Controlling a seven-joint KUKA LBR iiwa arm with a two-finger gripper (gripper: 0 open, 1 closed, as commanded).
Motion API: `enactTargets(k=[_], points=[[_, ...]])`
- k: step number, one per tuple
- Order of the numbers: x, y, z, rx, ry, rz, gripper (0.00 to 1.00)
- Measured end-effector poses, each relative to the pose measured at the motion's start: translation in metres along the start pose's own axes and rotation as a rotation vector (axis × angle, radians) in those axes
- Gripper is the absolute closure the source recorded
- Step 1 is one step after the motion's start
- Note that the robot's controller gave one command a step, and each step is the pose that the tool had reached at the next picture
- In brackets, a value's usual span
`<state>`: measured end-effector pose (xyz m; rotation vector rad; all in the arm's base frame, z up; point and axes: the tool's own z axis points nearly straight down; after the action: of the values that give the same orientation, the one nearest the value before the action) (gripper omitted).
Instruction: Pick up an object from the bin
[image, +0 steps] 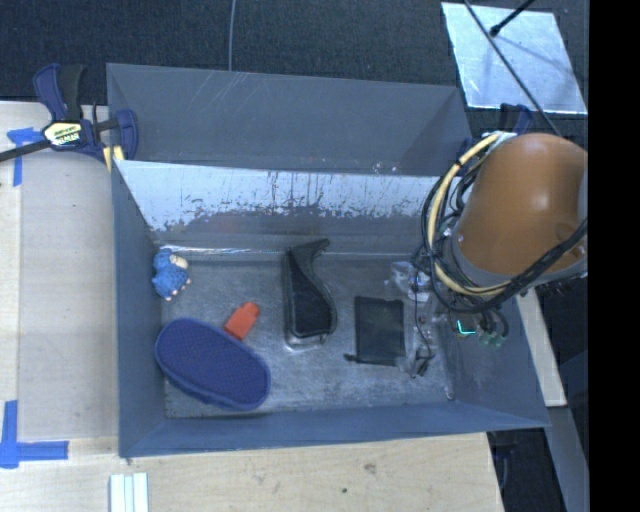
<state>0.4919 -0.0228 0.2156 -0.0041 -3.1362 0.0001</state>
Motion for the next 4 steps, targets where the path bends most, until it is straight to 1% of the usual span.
enactTargets(k=[1, 2, 3, 4], points=[[-0.061, -0.002, 0.149, 0.0, -0.003, -0.113, 0.0], [-0.094, -0.063, 0.145, 0.005, -0.011, -0.563, 0.0], [-0.094, -0.061, 0.144, 0.002, -0.011, -0.563, 1.0], [-0.093, -0.061, 0.145, 0.002, -0.01, -0.562, 0.0]])
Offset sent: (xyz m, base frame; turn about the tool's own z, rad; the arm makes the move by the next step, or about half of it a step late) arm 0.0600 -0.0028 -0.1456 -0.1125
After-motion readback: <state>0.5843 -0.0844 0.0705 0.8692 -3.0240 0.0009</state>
